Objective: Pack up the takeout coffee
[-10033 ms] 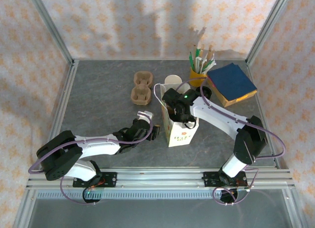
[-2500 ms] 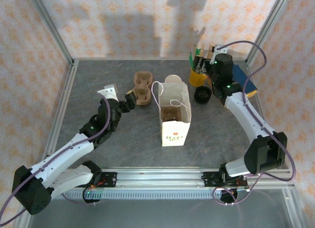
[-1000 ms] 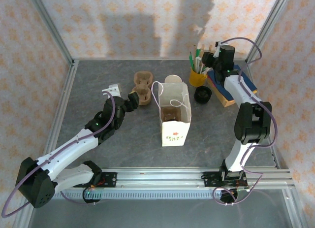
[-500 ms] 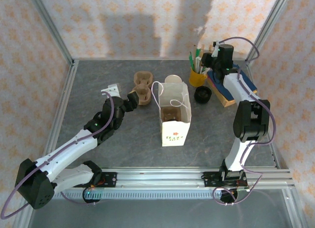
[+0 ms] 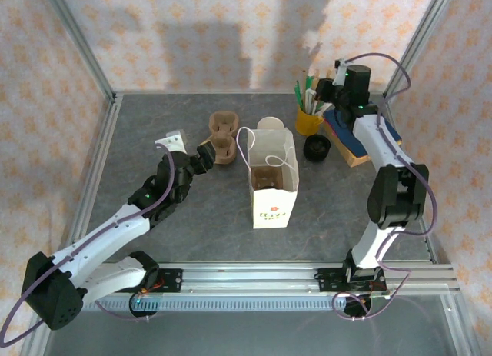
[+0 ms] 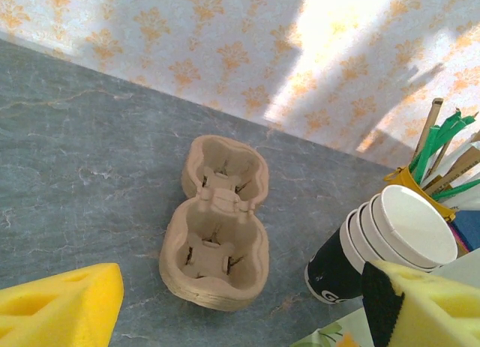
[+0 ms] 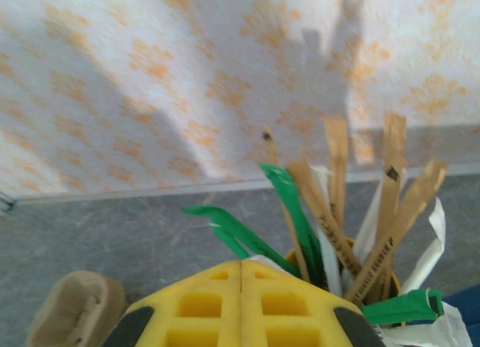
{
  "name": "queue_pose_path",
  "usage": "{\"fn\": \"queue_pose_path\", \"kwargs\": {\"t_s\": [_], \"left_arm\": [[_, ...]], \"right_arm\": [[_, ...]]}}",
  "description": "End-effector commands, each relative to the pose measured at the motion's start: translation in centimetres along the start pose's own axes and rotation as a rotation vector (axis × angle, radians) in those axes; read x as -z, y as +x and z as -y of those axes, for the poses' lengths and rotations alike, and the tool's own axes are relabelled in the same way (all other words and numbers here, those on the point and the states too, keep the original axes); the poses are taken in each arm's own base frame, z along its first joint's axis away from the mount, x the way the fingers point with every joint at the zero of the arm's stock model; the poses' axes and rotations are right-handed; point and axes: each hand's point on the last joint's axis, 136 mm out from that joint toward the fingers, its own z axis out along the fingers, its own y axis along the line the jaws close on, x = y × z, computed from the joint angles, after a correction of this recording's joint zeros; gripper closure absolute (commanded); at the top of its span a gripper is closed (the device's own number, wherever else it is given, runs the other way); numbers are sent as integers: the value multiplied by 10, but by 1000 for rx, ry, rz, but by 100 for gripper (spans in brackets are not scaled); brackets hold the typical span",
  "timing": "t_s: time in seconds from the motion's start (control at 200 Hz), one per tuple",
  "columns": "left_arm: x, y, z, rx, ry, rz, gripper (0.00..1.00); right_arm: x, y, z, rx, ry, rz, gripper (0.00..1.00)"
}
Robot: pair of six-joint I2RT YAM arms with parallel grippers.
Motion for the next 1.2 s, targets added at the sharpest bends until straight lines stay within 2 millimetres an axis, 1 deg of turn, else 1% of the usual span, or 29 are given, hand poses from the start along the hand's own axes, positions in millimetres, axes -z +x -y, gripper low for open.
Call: {"fn": "queue_pose_path", "kwargs": {"t_s": [0.0,0.1,0.22,0.355,0.571,0.721,0.841,1.051,1.111,1.191], "left_arm": [[4,-8,-3,15,-9,28,16],[5,-9,-3,19,-1,32,16],[7,-10,-3,22,7,39,16],[10,-10,-3,23,16,44,15],[16,-14,-5,21,23,61,15],[19,-16,-7,24,25,74,14],[21,-16,-8,23,28,78,14],[24,-19,-8,15,30,86,14],[25,-20,-8,14,31,89,14],[25,-21,-8,14,33,92,14]], "right_arm": [[53,-63,-44,75,-96,141,100],[82,-81,-61,94,-128,183,100],[121,-100,-89,117,-202,240,100],[162,-114,-121,133,-312,272,100],[219,-124,-175,158,-496,246,100],[256,-121,-207,182,-599,252,100],[280,-116,-226,190,-663,249,100],[310,-104,-245,169,-755,215,100],[316,-99,-248,164,-775,205,100],[311,-94,-247,145,-784,180,100]]}}
